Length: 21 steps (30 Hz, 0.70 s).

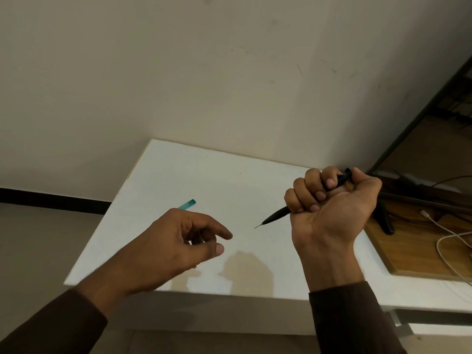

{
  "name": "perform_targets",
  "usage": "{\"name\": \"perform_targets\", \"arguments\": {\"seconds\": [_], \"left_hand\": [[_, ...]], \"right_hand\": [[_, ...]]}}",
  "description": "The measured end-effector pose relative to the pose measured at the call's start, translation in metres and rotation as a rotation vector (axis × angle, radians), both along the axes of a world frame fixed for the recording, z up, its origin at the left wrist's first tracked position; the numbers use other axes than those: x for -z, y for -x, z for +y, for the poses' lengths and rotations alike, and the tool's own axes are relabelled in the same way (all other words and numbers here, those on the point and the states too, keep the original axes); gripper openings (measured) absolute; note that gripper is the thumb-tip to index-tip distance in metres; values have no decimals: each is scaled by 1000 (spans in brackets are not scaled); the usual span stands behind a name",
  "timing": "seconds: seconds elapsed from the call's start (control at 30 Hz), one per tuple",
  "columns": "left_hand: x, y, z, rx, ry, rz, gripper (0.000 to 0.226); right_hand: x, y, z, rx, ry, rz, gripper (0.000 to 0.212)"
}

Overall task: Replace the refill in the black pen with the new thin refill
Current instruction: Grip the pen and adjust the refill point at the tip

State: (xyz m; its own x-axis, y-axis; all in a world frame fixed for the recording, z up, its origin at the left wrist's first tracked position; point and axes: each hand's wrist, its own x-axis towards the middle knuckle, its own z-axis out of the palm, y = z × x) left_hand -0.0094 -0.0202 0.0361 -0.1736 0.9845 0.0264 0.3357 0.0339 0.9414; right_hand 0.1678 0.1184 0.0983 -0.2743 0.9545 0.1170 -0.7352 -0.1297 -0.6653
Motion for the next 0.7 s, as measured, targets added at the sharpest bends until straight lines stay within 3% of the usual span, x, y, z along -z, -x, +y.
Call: {"name": "perform_targets", "arguments": {"seconds": [0.7], "left_hand": [[-6,-10,-1,97,32,-84,29]], "right_hand": [[1,3,-3,-16,24,18,44]]}}
